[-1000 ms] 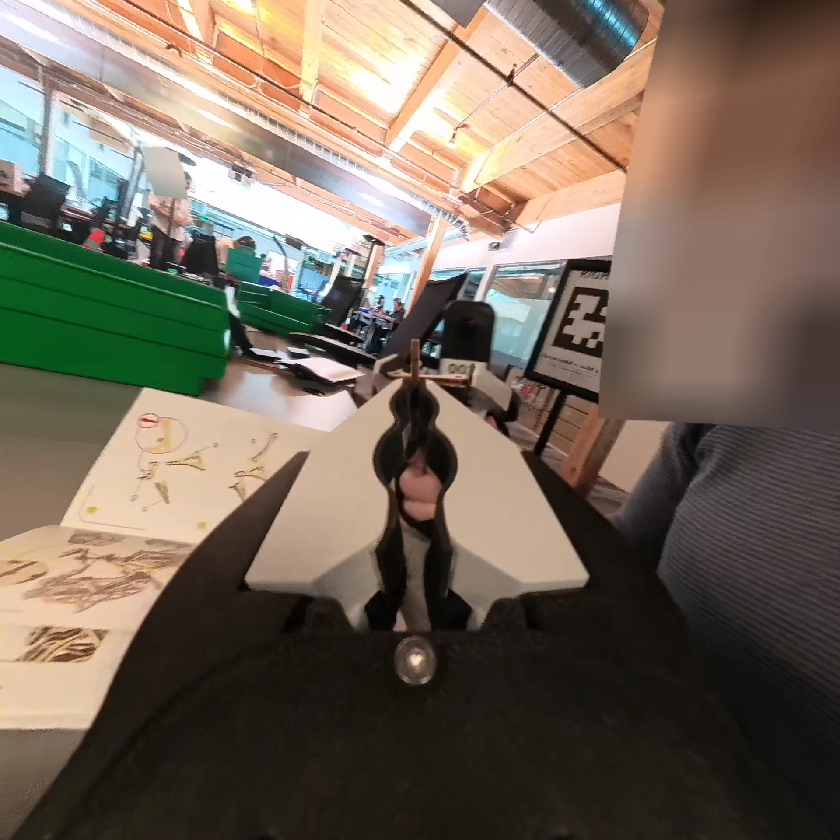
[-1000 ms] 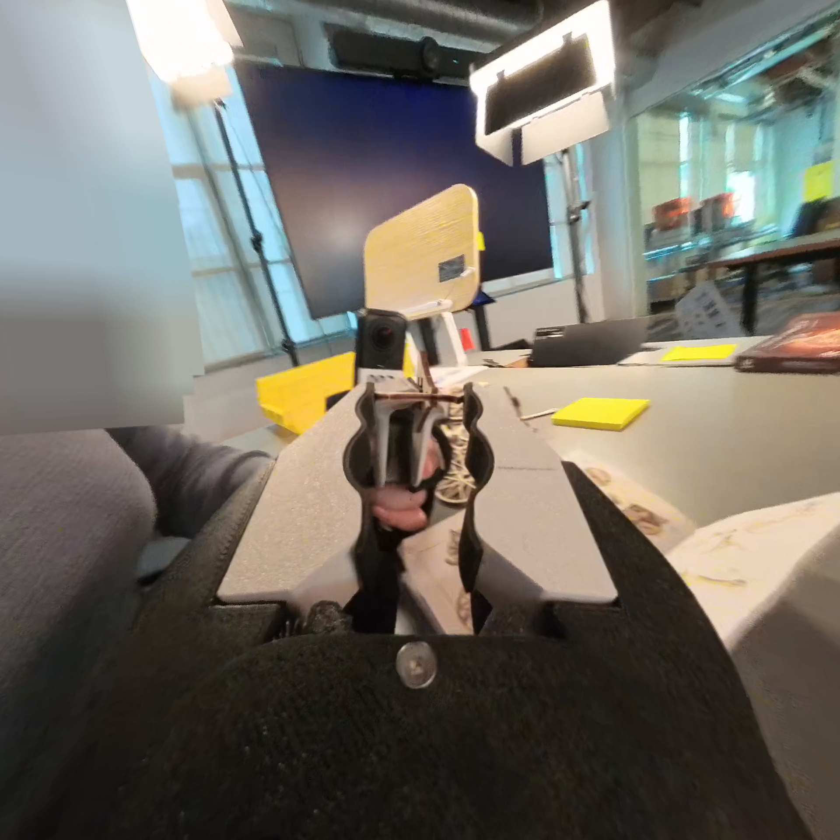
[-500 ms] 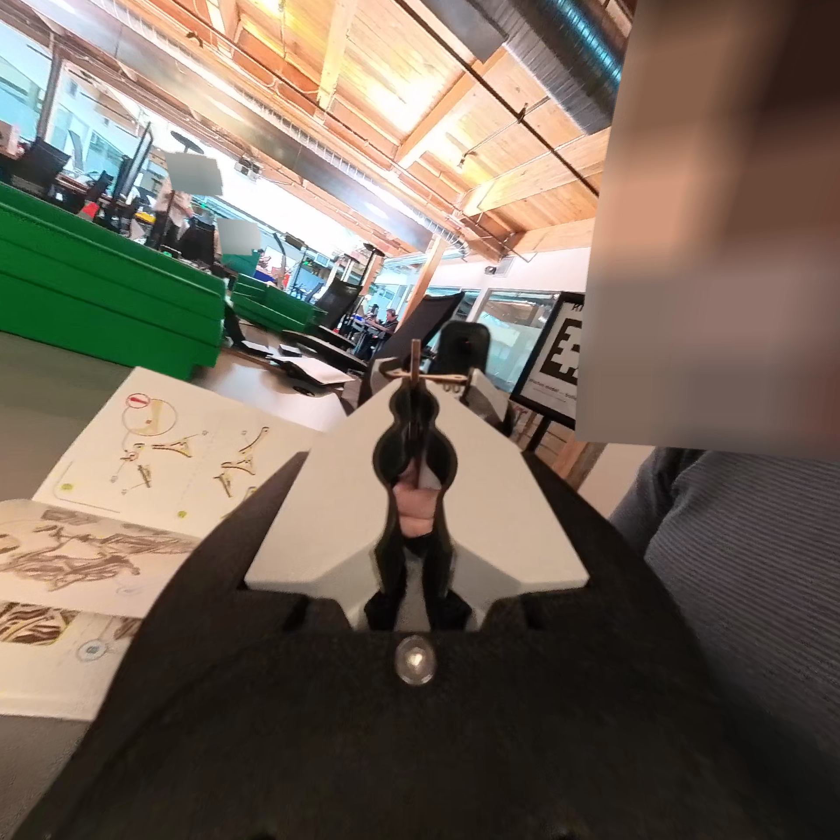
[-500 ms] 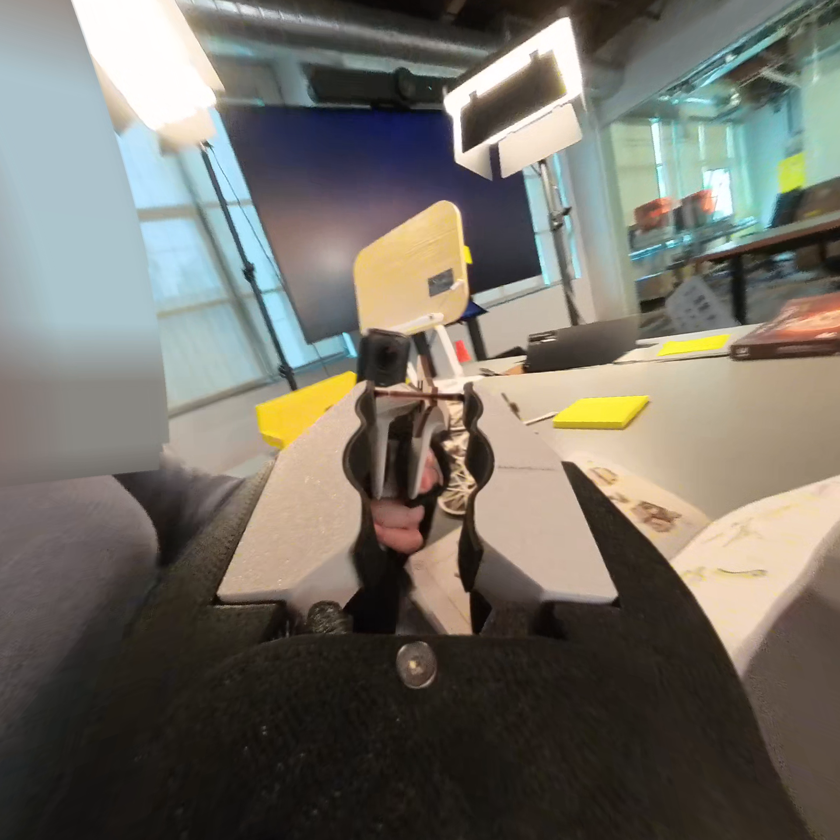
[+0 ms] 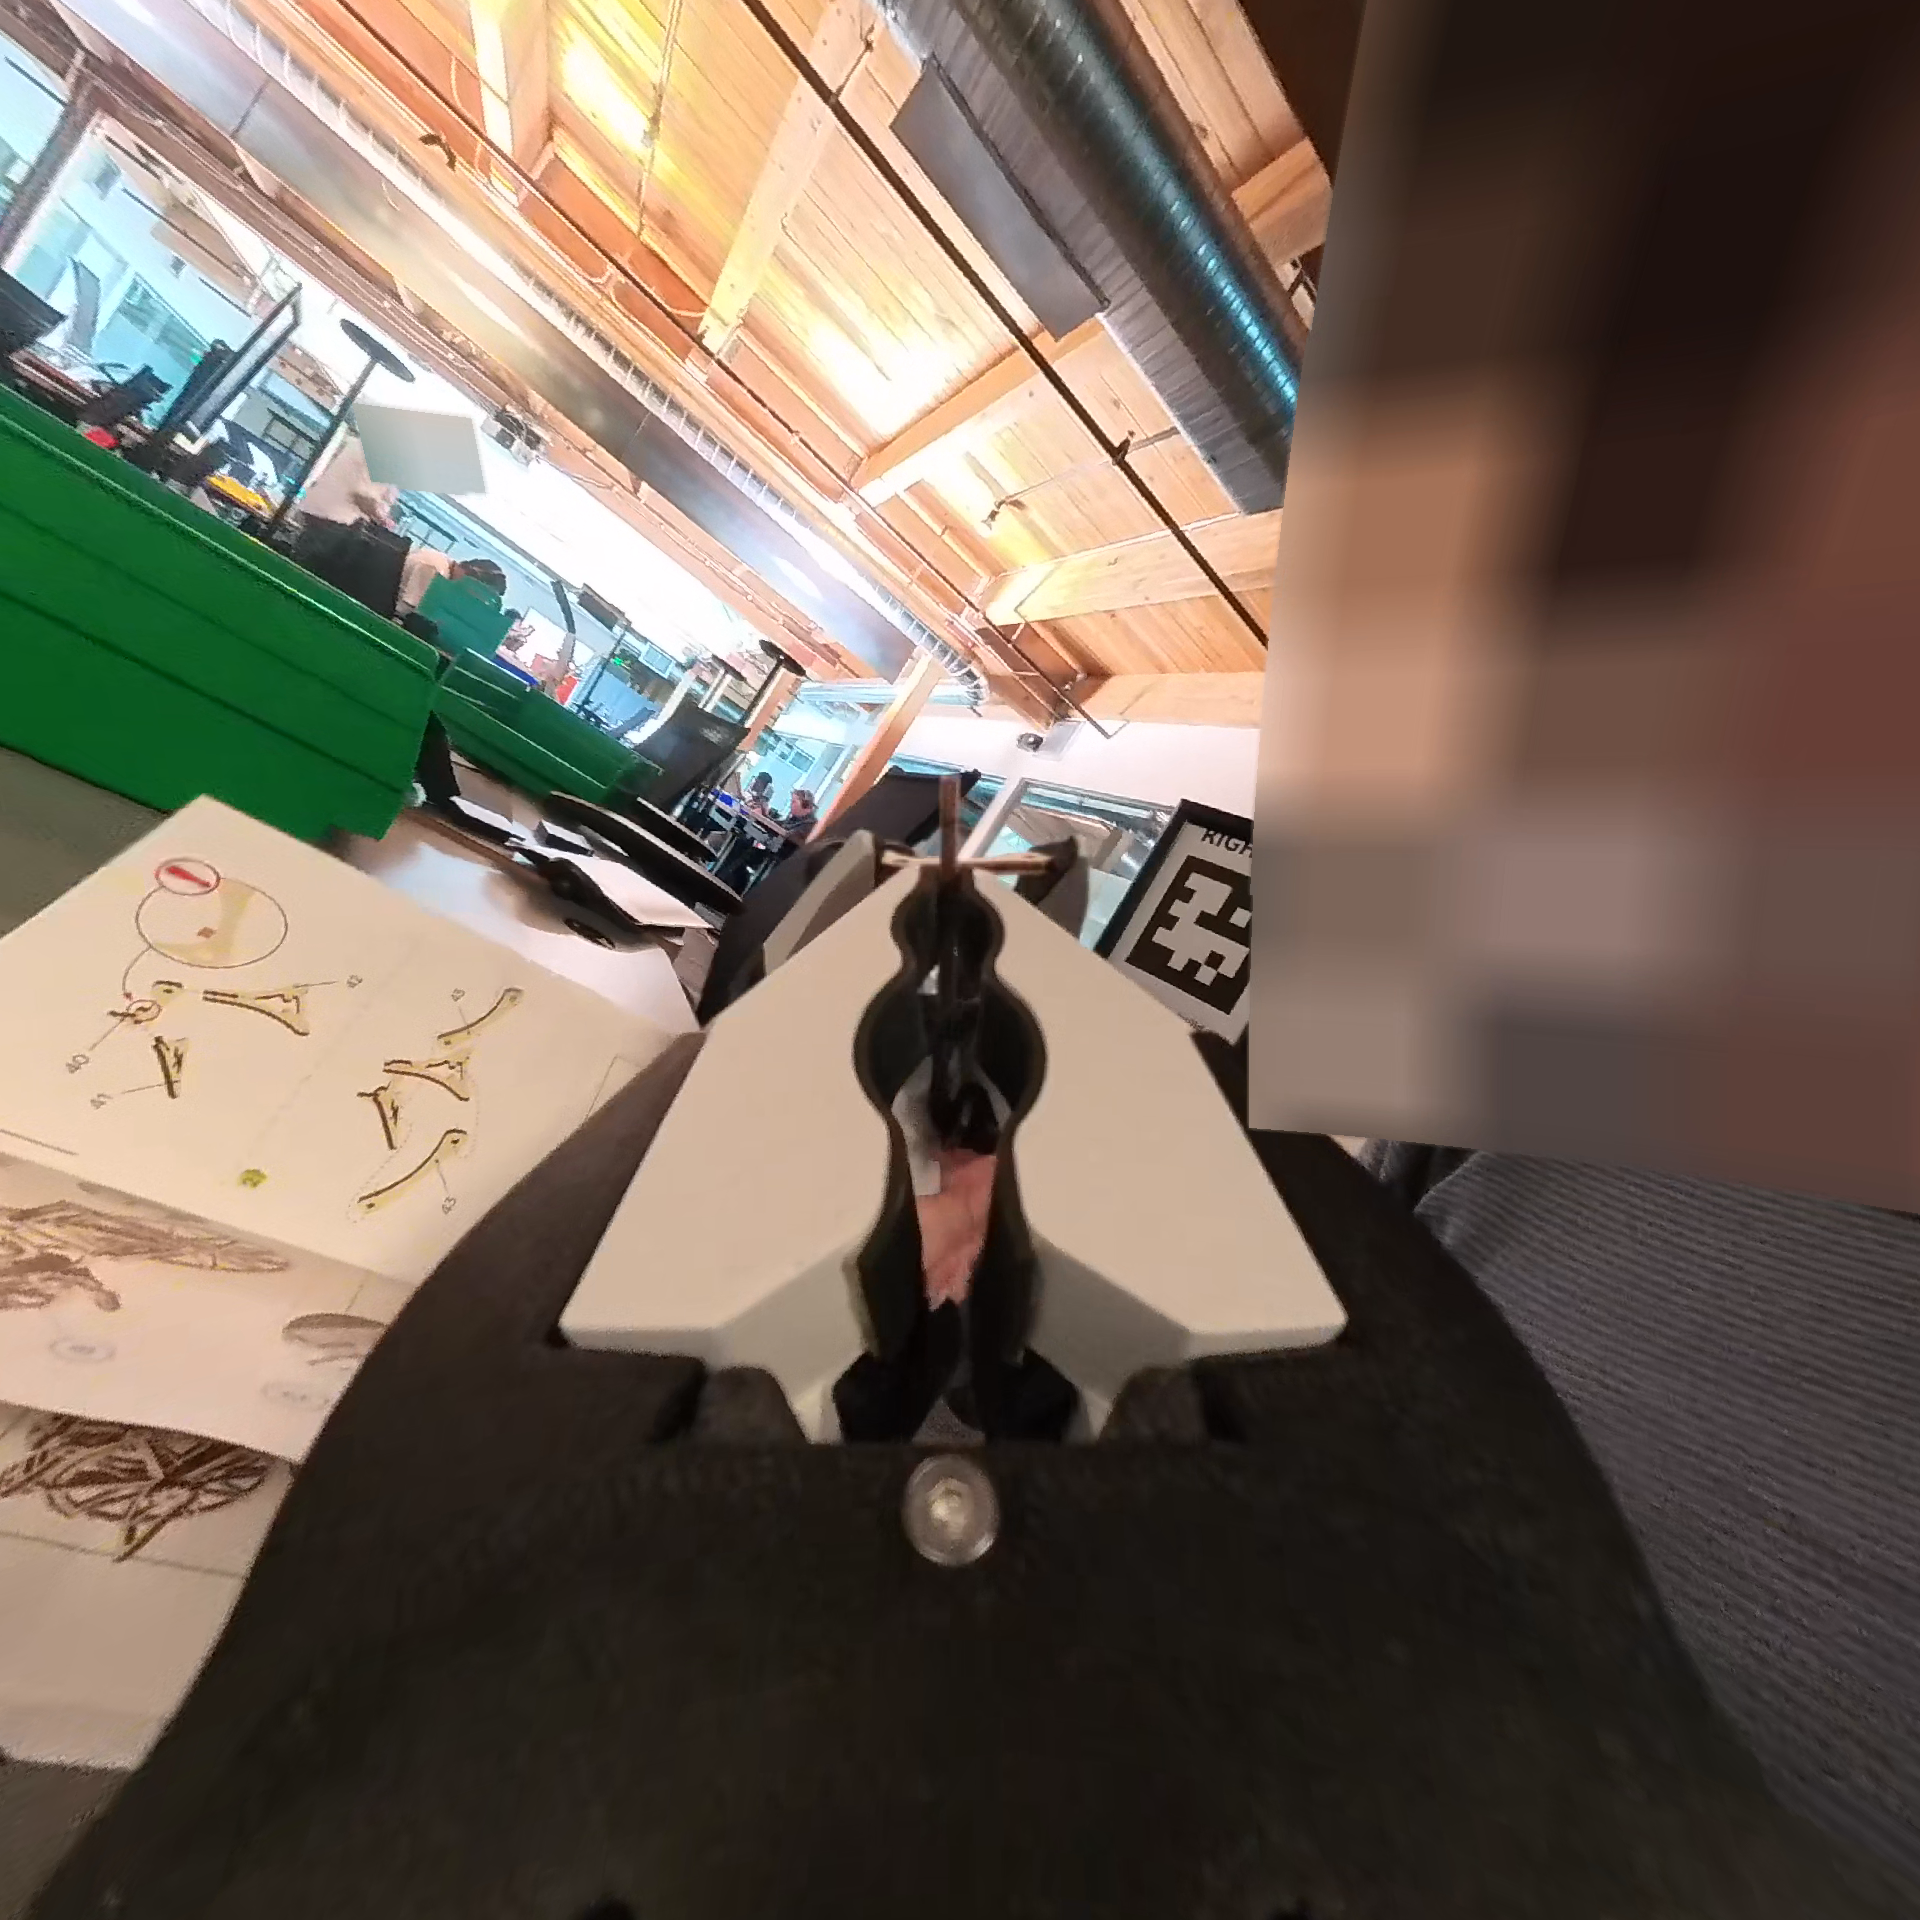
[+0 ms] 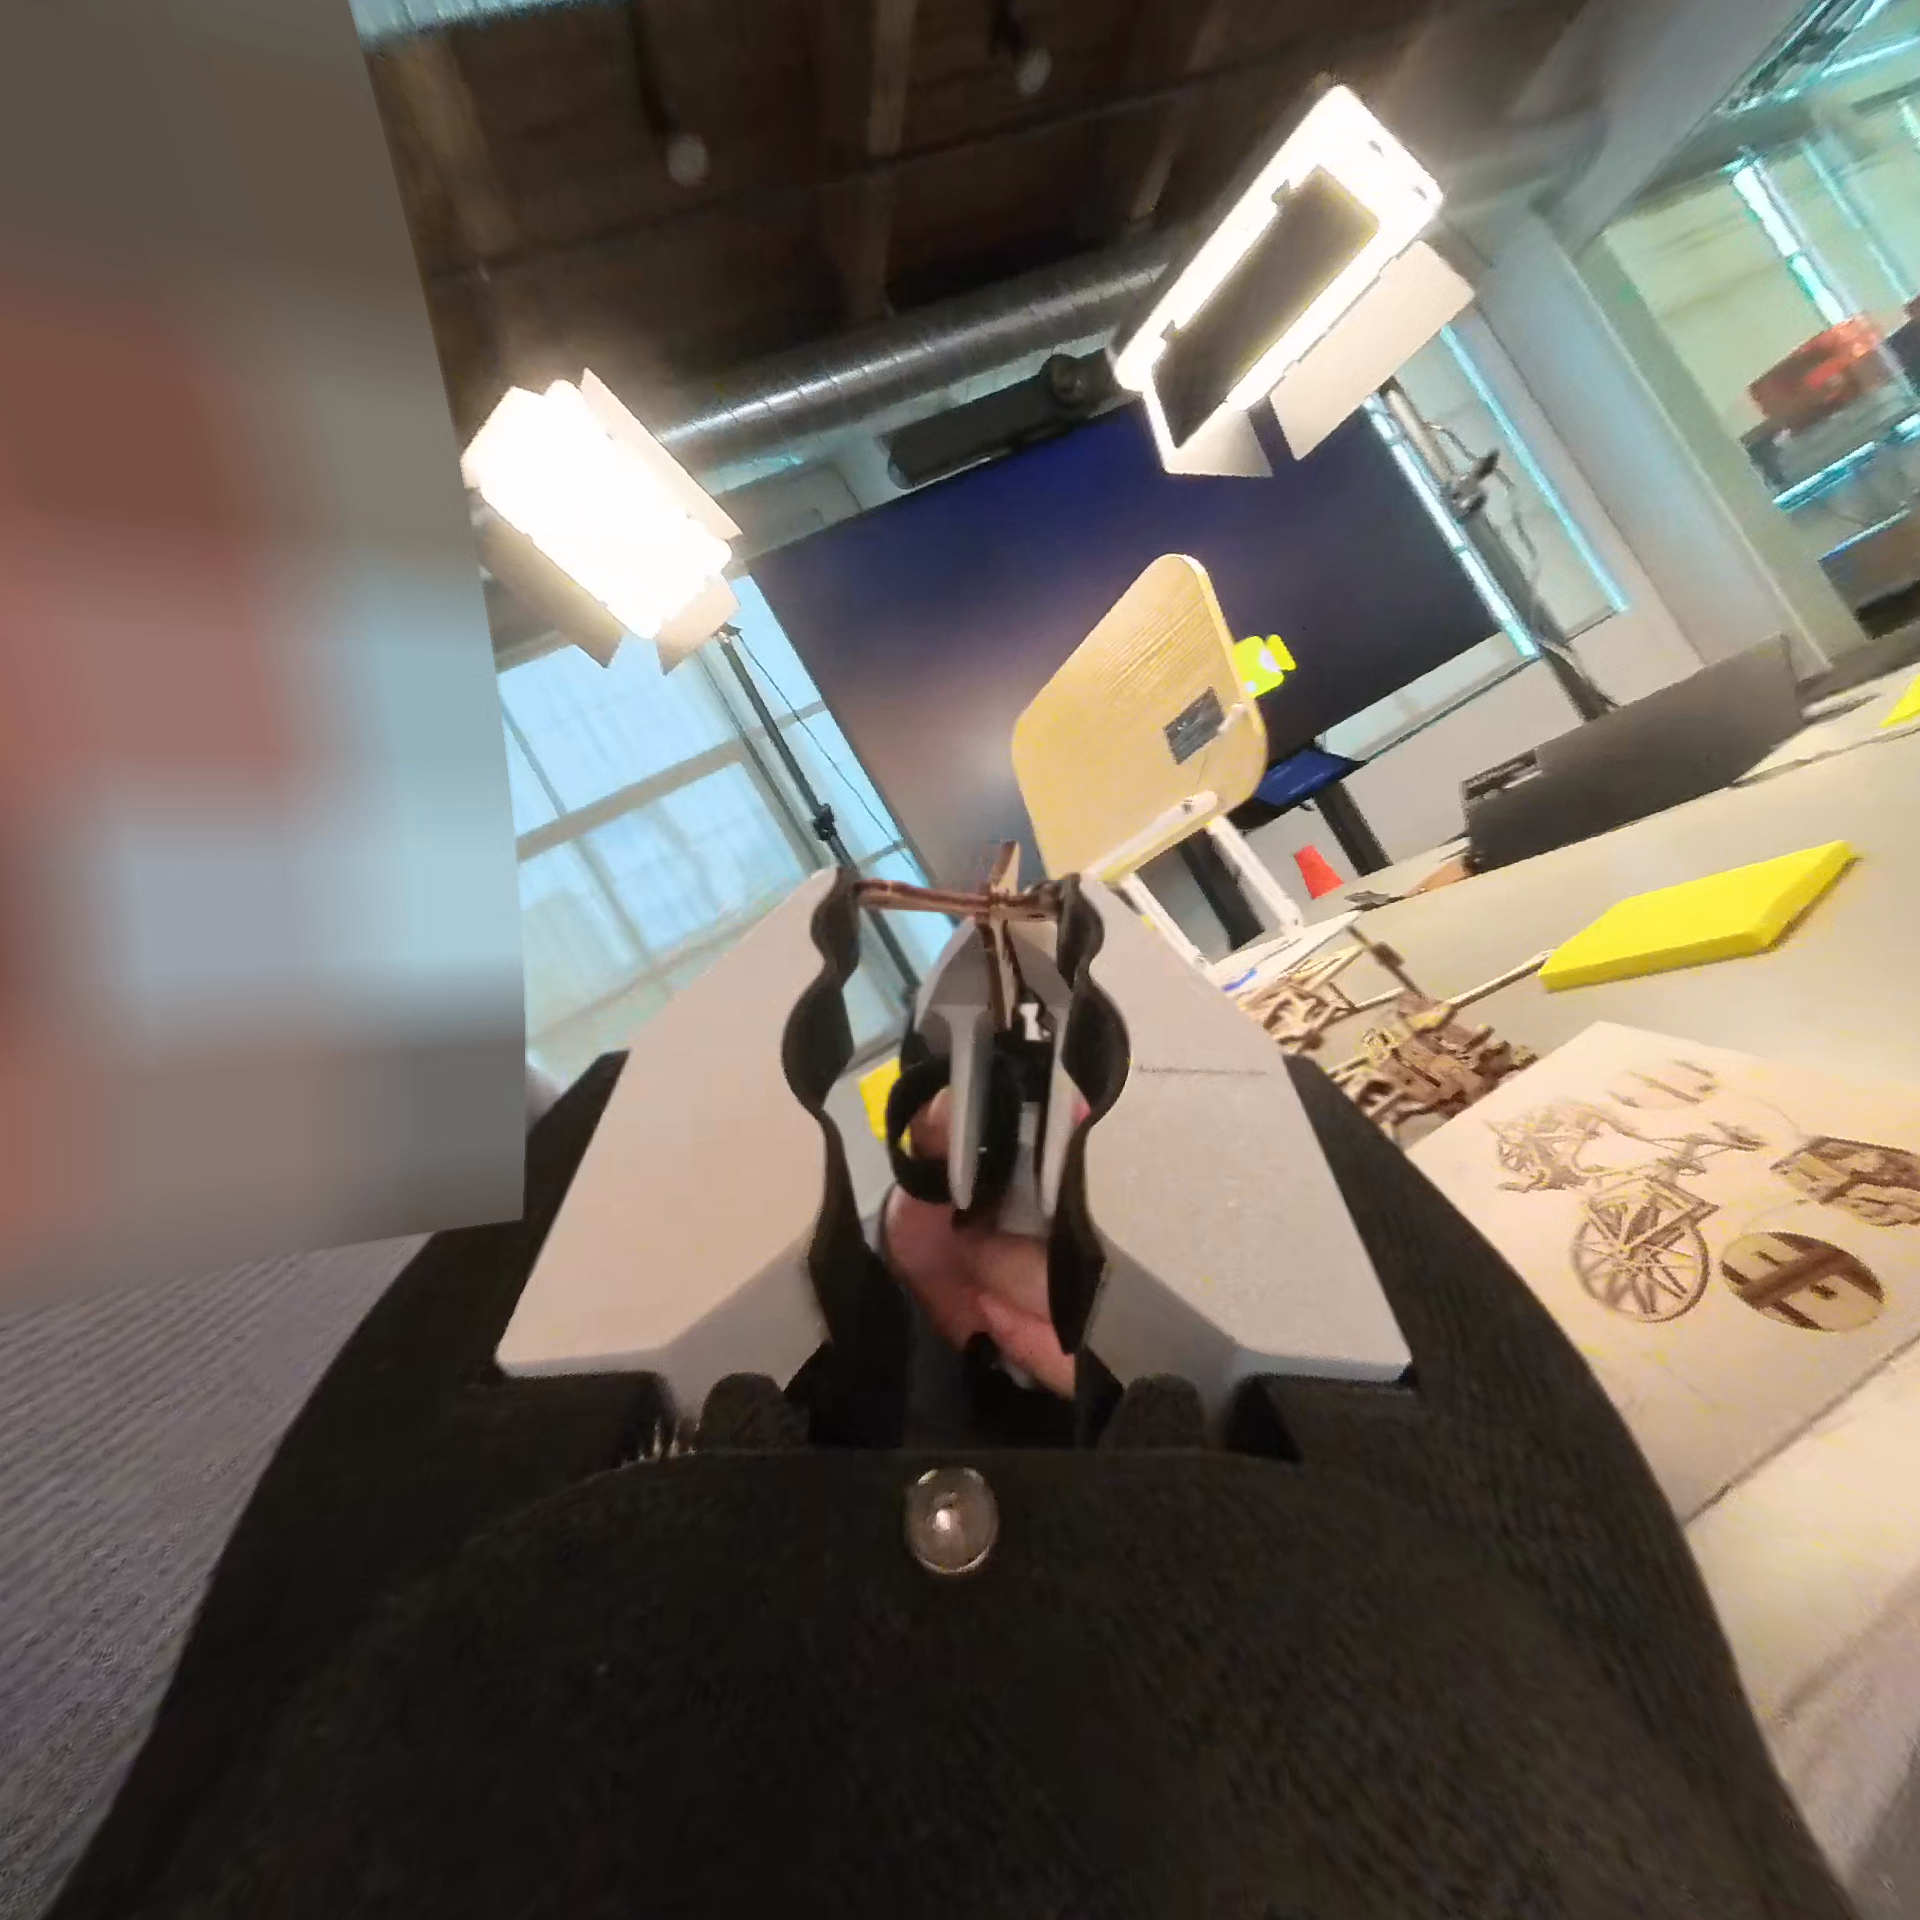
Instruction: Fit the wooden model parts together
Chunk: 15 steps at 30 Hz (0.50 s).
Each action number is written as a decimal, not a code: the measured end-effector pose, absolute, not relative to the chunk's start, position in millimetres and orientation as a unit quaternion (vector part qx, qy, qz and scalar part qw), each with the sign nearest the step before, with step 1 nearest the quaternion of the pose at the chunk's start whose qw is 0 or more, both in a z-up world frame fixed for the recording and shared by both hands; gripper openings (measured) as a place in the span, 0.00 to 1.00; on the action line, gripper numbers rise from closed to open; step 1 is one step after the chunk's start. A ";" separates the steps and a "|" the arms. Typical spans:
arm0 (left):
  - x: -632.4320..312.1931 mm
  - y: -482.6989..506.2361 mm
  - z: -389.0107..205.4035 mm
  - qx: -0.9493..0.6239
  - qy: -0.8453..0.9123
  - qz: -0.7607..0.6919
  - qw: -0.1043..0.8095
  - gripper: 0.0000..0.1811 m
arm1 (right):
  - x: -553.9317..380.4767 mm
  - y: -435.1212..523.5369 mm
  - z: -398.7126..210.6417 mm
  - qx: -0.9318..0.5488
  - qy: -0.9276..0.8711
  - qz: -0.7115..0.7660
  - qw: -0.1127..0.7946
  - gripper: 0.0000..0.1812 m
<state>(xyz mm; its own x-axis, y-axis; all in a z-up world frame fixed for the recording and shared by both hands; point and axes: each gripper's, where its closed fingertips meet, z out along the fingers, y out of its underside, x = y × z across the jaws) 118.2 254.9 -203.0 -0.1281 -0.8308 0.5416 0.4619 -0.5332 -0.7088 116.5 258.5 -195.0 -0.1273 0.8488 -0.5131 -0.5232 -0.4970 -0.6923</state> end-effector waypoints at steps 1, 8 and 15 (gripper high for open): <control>118.2 255.4 -202.7 -0.490 0.184 -0.726 0.446 0.00 | 116.3 258.9 -195.1 -0.470 -0.180 0.717 0.482 0.20; 117.4 264.3 -210.0 -0.520 0.169 -0.698 0.462 0.00 | 112.7 268.9 -204.0 -0.531 -0.224 0.551 0.603 0.20; 117.8 261.4 -207.5 -0.518 0.190 -0.689 0.470 0.00 | 112.8 266.5 -201.0 -0.529 -0.212 0.575 0.587 0.20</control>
<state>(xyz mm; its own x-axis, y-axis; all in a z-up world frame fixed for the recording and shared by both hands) 117.8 261.4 -207.5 -0.0212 -0.8453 0.5339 0.4508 -0.4848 -0.7495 112.8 266.5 -201.0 0.2484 0.8994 -0.3598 -0.4502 -0.2217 -0.8650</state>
